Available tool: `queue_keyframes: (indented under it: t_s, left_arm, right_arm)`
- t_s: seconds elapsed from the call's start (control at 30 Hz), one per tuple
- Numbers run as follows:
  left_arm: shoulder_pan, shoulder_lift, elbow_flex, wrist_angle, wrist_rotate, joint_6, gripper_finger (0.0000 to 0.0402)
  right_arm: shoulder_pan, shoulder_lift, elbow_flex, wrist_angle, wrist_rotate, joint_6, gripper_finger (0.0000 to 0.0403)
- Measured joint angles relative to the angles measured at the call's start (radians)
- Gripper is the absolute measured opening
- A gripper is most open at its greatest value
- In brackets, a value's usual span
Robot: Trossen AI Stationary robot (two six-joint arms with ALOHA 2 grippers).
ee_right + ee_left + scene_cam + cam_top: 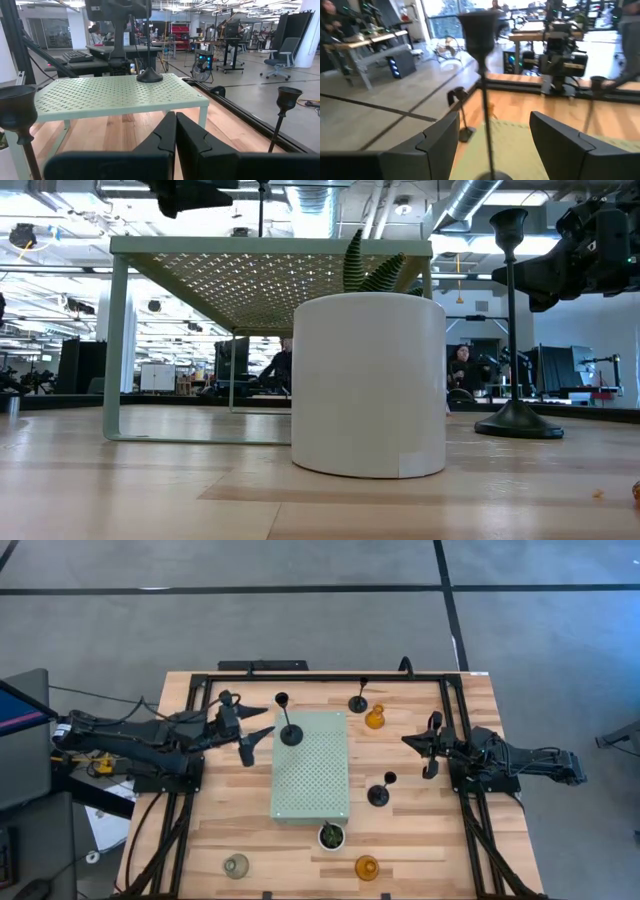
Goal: Pick & Place candle stick holders
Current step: Put the bottom black candle holder on the shelf
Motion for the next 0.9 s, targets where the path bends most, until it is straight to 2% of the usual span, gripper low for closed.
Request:
queue_keyframes:
  t_s: [0.17, 0.4, 0.6, 0.9]
  left_arm:
    - [-0.067, -0.046, 0.000, -0.063, 0.035, -0.020, 0.0229]
    - [-0.143, -0.059, 0.000, -0.070, 0.107, -0.029, 0.0196]
    - [-0.186, -0.014, 0.000, -0.080, 0.122, -0.029, 0.0149]
    - [-0.192, 0.127, 0.000, -0.077, 0.122, -0.026, 0.0076]
  right_arm:
    - [0.000, 0.000, 0.000, 0.000, 0.000, 0.000, 0.0000]
    - [0.000, 0.000, 0.000, 0.000, 0.000, 0.000, 0.0000]
    - [0.000, 0.000, 0.000, 0.000, 0.000, 0.000, 0.0000]
    - [0.000, 0.000, 0.000, 0.000, 0.000, 0.000, 0.0000]
